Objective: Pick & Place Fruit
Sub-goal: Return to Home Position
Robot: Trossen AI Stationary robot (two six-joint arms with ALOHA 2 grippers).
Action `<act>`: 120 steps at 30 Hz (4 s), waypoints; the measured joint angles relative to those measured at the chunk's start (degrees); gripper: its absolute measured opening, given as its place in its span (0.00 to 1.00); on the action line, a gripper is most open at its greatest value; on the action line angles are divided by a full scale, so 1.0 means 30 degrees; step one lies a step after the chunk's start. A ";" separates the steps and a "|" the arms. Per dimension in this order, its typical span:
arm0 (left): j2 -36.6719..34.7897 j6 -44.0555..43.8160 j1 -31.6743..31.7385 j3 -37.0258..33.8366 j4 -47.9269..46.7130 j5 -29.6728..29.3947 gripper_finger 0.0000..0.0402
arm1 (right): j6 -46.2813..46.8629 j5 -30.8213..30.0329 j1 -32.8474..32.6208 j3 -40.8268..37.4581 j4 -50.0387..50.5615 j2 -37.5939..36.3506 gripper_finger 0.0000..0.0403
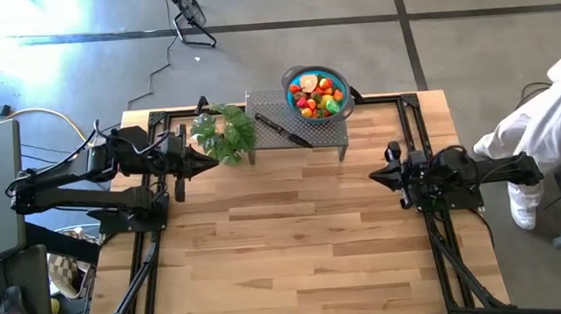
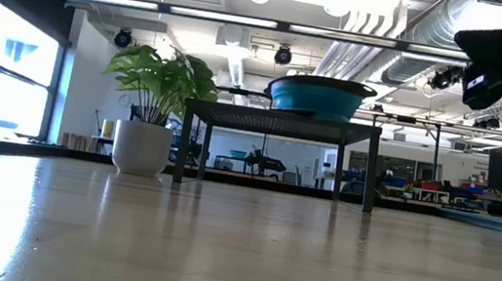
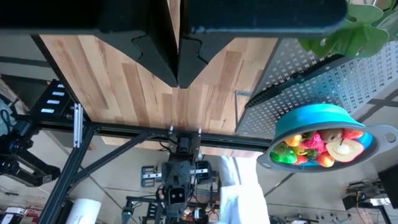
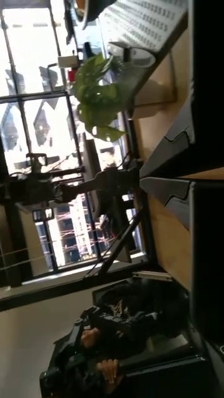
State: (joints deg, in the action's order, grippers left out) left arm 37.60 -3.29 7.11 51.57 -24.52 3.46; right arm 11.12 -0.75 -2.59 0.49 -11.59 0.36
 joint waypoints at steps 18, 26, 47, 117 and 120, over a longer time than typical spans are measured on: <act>0.0000 0.0000 0.0000 0.0000 -0.0385 -0.0005 0.01 | -0.0791 -0.1772 0.0000 -0.0015 0.3027 0.0007 0.01; -0.0006 0.0000 0.0001 0.0000 -0.0334 -0.0004 0.01 | -0.1690 -0.1156 -0.0006 -0.0022 0.3247 0.0095 0.01; -0.3542 0.1142 0.0002 0.0000 -0.1038 -0.0550 0.01 | -0.1713 -0.1181 -0.0007 -0.0044 0.3197 0.0109 0.01; -1.2404 0.1523 0.0002 -0.2666 -0.5649 -0.4262 0.01 | -0.1719 -0.1187 -0.0007 -0.0058 0.3161 0.0117 0.01; -1.2382 0.1517 0.0001 -0.3927 -0.5009 -0.3788 0.01 | -0.1720 -0.1188 -0.0007 -0.0058 0.3157 0.0117 0.01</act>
State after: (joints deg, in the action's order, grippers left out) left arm 0.46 1.26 7.11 39.79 -39.55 -7.91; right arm 5.96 -4.32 -2.61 0.32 -2.12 0.71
